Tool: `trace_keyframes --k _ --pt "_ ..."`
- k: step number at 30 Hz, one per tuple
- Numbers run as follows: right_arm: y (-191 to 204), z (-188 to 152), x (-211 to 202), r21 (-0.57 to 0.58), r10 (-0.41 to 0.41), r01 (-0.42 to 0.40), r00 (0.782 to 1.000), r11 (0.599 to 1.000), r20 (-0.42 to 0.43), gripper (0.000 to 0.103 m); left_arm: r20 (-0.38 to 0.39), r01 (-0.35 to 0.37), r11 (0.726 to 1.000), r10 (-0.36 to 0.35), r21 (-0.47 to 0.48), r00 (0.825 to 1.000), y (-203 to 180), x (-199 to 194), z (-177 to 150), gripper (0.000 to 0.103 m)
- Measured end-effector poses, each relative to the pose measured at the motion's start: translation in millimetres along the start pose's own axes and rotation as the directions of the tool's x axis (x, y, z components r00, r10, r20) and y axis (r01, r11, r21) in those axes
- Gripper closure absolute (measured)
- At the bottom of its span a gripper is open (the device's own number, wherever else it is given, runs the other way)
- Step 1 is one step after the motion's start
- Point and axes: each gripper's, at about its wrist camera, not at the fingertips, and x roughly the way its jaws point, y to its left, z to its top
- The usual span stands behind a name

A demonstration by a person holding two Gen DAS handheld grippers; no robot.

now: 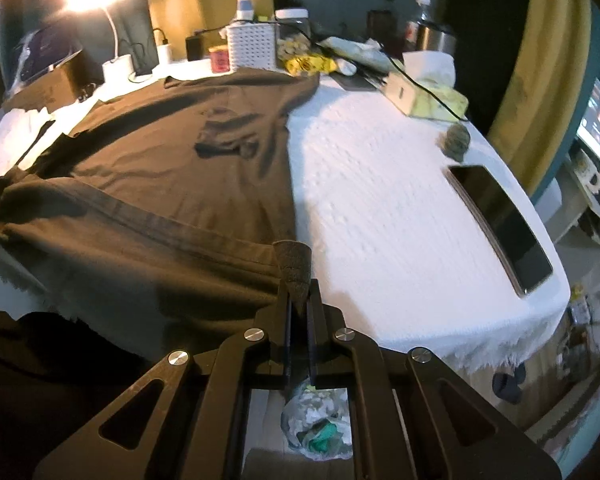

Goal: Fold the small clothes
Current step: 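Lift the gripped hem with both grippers and carry it over the sweatshirt body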

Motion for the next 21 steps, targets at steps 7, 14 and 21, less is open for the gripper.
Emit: trace_keyframes --k 7,14,21 --pt "-6.9 -2.3 -8.0 0.020 -0.017 0.016 1.000 1.000 0.017 0.096 0.022 0.012 0.998 -0.013 0.055 1.000 -15.6 -12.7 2.8 0.103" --pt "-12.9 7.2 -20.3 0.001 -0.026 0.026 0.998 1.000 0.057 0.096 0.055 0.025 0.999 -0.028 0.046 0.998 -23.3 -36.3 4.1 0.103" --pt "-13.5 31.5 -25.8 -0.019 -0.021 0.023 0.992 1.000 0.125 0.096 0.121 0.008 0.999 -0.012 0.039 0.993 -26.0 -52.1 16.8 0.103"
